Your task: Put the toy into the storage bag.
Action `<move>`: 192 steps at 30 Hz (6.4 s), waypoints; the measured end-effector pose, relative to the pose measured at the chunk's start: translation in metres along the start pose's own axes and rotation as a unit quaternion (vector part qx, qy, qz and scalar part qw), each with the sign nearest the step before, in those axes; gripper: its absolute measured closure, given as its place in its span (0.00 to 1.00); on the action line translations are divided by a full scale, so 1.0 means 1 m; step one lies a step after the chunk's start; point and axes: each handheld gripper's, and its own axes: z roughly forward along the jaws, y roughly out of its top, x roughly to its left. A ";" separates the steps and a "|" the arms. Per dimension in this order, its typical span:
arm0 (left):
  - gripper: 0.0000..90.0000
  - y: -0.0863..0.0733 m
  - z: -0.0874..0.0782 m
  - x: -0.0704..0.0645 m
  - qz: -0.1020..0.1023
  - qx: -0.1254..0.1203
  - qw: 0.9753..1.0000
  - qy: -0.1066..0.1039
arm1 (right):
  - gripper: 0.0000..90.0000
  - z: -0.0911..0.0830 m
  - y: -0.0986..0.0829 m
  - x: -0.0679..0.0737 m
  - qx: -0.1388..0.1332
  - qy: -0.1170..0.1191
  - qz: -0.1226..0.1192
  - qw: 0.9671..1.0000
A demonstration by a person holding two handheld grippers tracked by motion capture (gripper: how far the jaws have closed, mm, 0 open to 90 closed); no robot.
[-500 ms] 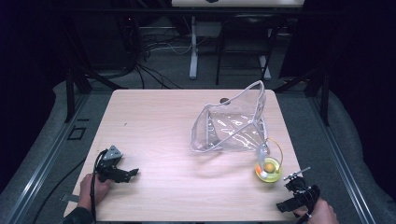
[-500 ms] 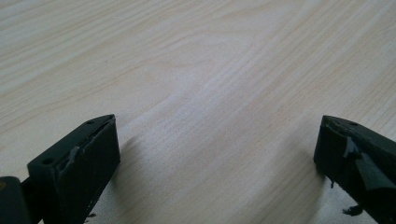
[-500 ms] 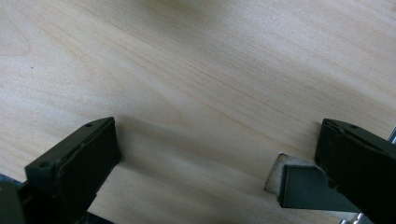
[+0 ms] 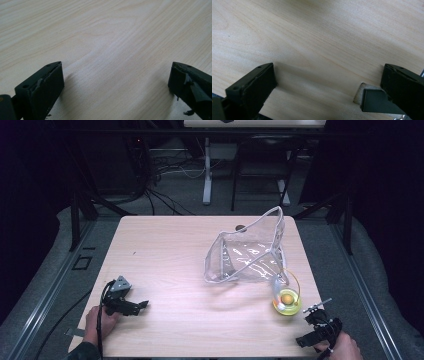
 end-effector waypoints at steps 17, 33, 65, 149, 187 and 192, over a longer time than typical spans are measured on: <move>0.00 0.000 0.000 0.000 0.000 0.000 1.000 0.000 | 0.00 -0.007 0.002 0.003 0.002 0.001 0.000 1.000; 0.00 0.000 0.000 0.000 0.000 0.000 1.000 0.000 | 0.00 -0.035 0.010 0.011 0.000 -0.001 -0.013 1.000; 0.00 0.000 0.000 0.000 0.000 0.000 1.000 0.000 | 0.00 -0.095 0.055 0.020 -0.005 0.000 -0.045 0.999; 0.00 0.000 0.000 0.000 0.000 0.000 1.000 0.000 | 0.97 -0.198 0.135 0.036 -0.030 -0.038 -0.119 0.992; 0.00 0.000 -0.001 0.000 0.000 0.003 1.000 -0.004 | 0.97 -0.231 0.161 -0.019 -0.027 -0.086 -0.064 0.994; 0.00 0.000 -0.001 0.000 0.000 0.003 1.000 -0.004 | 0.97 -0.237 0.172 -0.024 -0.032 -0.093 -0.053 0.994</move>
